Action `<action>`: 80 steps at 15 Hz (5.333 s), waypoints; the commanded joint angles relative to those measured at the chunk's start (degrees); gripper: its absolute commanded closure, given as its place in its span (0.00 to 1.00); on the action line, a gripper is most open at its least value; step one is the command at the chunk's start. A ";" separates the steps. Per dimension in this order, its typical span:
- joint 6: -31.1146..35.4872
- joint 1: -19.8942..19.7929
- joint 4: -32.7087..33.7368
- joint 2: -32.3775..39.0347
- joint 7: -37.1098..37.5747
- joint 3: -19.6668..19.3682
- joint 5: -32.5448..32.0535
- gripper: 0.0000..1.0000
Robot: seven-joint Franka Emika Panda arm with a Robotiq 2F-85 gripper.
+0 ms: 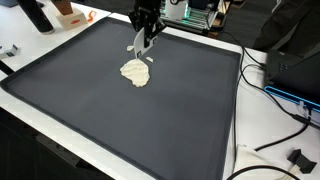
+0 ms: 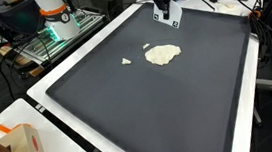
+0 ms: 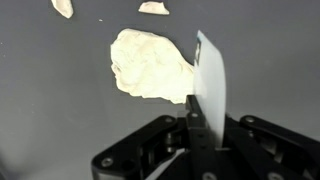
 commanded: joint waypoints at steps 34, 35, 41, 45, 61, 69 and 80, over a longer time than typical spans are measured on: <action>12.65 -1.25 4.41 19.52 -10.65 -1.55 6.57 0.99; 12.72 -1.29 3.73 19.10 -10.69 -1.49 6.89 0.99; 10.51 -0.76 0.58 17.16 -10.00 -2.12 6.66 0.99; 13.00 -1.07 -2.98 14.93 -10.95 -2.01 6.29 0.99; 17.79 -0.68 -15.87 8.62 -13.28 -3.18 3.06 0.99; 22.90 -1.26 -9.25 14.66 -18.57 -3.03 0.23 0.99; 22.62 -1.41 0.81 19.85 -20.49 -2.81 0.61 0.99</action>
